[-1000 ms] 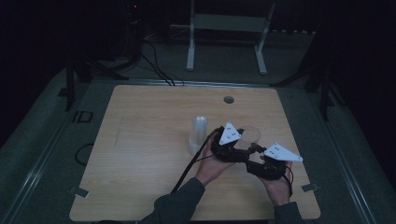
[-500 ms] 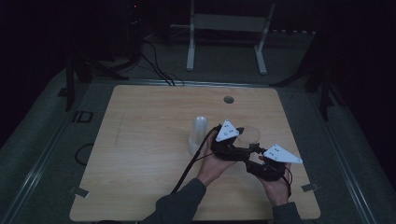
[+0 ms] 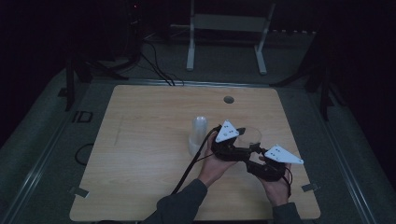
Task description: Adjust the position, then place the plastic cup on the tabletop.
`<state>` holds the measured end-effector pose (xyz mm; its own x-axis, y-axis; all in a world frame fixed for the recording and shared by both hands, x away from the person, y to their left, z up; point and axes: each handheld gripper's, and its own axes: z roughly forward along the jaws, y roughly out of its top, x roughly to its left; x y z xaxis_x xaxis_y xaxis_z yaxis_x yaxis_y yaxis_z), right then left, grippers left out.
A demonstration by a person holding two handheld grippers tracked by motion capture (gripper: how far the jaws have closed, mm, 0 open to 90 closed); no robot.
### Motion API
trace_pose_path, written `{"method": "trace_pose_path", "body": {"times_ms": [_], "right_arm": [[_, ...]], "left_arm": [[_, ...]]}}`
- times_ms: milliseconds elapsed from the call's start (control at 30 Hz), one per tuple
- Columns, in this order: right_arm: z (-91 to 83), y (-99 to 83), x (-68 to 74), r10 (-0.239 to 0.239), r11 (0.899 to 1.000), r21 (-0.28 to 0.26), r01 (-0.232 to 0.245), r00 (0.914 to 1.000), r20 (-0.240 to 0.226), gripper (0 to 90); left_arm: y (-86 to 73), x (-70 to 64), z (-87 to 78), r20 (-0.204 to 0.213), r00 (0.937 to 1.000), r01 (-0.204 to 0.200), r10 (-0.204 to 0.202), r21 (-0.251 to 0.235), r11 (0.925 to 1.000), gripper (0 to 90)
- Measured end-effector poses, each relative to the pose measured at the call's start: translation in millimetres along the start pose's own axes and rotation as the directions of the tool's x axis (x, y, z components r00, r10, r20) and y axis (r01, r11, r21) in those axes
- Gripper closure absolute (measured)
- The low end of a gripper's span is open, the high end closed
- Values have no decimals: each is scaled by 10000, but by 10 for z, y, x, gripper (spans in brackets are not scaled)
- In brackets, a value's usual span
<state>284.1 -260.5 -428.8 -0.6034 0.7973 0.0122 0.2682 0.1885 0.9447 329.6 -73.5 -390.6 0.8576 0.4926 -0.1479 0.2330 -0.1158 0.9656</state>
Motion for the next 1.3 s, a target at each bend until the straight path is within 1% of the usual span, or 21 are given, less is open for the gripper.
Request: {"method": "trace_pose_path", "body": {"times_ms": [133, 333, 567, 733, 767, 800, 833, 967, 1100, 1300], "right_arm": [[-1, 2, -3, -1, 10000, 54, 1, 10000, -9, 403], [3, -1, -8, -52, 9999, 165, 51, 10000, 50, 299], [-43, 0, -16, 6, 9999, 161, -9, 9999, 164, 259], [-54, -15, -28, 18, 9997, 227, -23, 9998, 206, 253], [-63, -27, -32, -2, 9996, 275, -4, 9998, 215, 245], [-67, -32, -35, 12, 9996, 293, -18, 9998, 222, 244], [-72, -38, -42, 22, 9995, 312, -29, 9997, 241, 243], [-80, -46, -57, 68, 9994, 323, -77, 9996, 278, 242], [-98, -60, -83, 113, 9994, 312, -125, 9992, 382, 237], [-118, -79, -109, 198, 9993, 314, -214, 9985, 509, 237]], "left_arm": [[-11, -10, 3, -38, 9999, -124, 124, -40, 9999, 275], [-4, -5, -1, -261, 9992, -297, 294, -95, 9995, 279], [-7, 8, -16, -540, 9975, -456, 449, -128, 9989, 279], [-12, 13, -15, -630, 9968, -501, 492, -131, 9987, 279], [-27, 19, -14, -728, 9959, -559, 546, -160, 9983, 278], [-27, 19, -14, -728, 9959, -559, 546, -160, 9983, 278], [-35, 24, -11, -841, 9945, -637, 621, -161, 9978, 279], [-45, 34, -9, -949, 9937, -626, 604, -201, 9978, 278], [-63, 39, -8, -1126, 9915, -689, 657, -251, 9973, 278], [-80, 38, -1, -1210, 9901, -752, 714, -273, 9968, 278]]}}
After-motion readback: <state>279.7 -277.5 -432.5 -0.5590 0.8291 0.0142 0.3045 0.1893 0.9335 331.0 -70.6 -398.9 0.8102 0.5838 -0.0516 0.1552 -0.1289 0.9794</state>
